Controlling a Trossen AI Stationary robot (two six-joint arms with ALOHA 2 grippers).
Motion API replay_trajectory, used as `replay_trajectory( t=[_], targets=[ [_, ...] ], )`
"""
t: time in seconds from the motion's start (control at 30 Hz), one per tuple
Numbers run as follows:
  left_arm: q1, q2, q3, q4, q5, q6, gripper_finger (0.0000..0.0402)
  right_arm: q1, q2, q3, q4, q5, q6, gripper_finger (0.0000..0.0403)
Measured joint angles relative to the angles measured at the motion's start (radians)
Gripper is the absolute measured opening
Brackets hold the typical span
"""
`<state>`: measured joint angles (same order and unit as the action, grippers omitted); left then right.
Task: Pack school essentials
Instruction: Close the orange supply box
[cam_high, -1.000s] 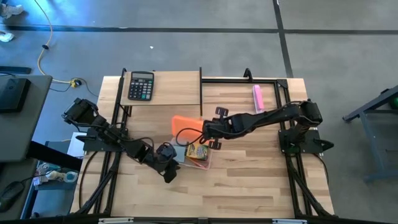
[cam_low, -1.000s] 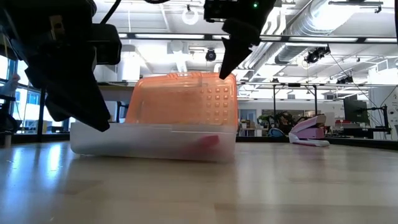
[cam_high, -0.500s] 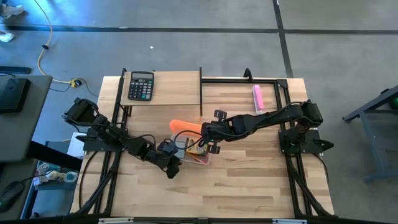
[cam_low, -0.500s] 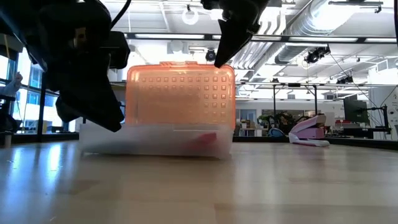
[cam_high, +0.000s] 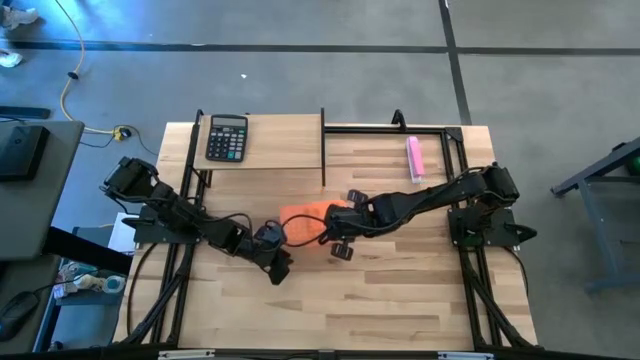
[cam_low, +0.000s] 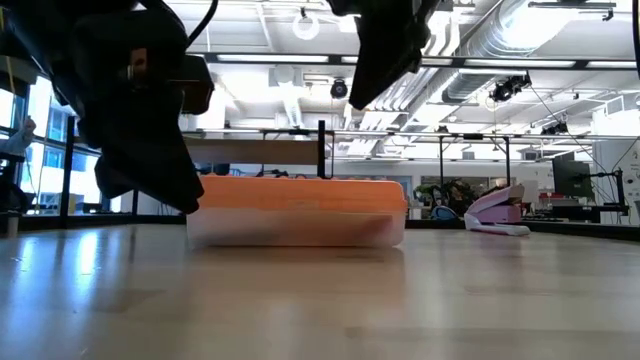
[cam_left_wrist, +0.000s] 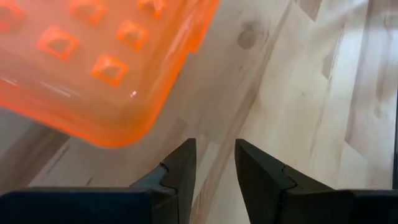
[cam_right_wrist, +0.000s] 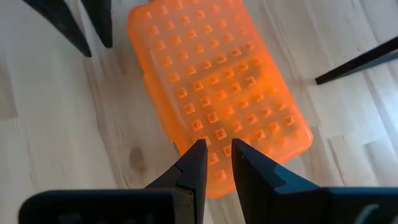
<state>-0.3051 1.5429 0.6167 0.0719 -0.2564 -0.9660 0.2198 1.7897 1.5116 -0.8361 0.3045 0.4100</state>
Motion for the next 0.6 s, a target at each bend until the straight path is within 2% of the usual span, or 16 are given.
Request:
replay_trajectory(
  t=[0.27, 0.43, 0.6],
  targets=[
    [-0.035, -0.028, 0.0, -0.001, -0.016, 0.0, 0.0101, -0.039, -0.002, -0.007, 0.023, -0.025, 0.038, 0.0064],
    [-0.053, -0.101, 0.0, -0.002, -0.064, 0.002, 0.0101, -0.097, 0.005, -0.028, 0.032, -0.11, 0.039, 0.0064],
    [-0.05, -0.177, 0.017, -0.021, -0.167, 0.097, 0.0101, -0.132, 0.035, -0.029, 0.045, -0.196, 0.038, 0.0064]
  ],
)
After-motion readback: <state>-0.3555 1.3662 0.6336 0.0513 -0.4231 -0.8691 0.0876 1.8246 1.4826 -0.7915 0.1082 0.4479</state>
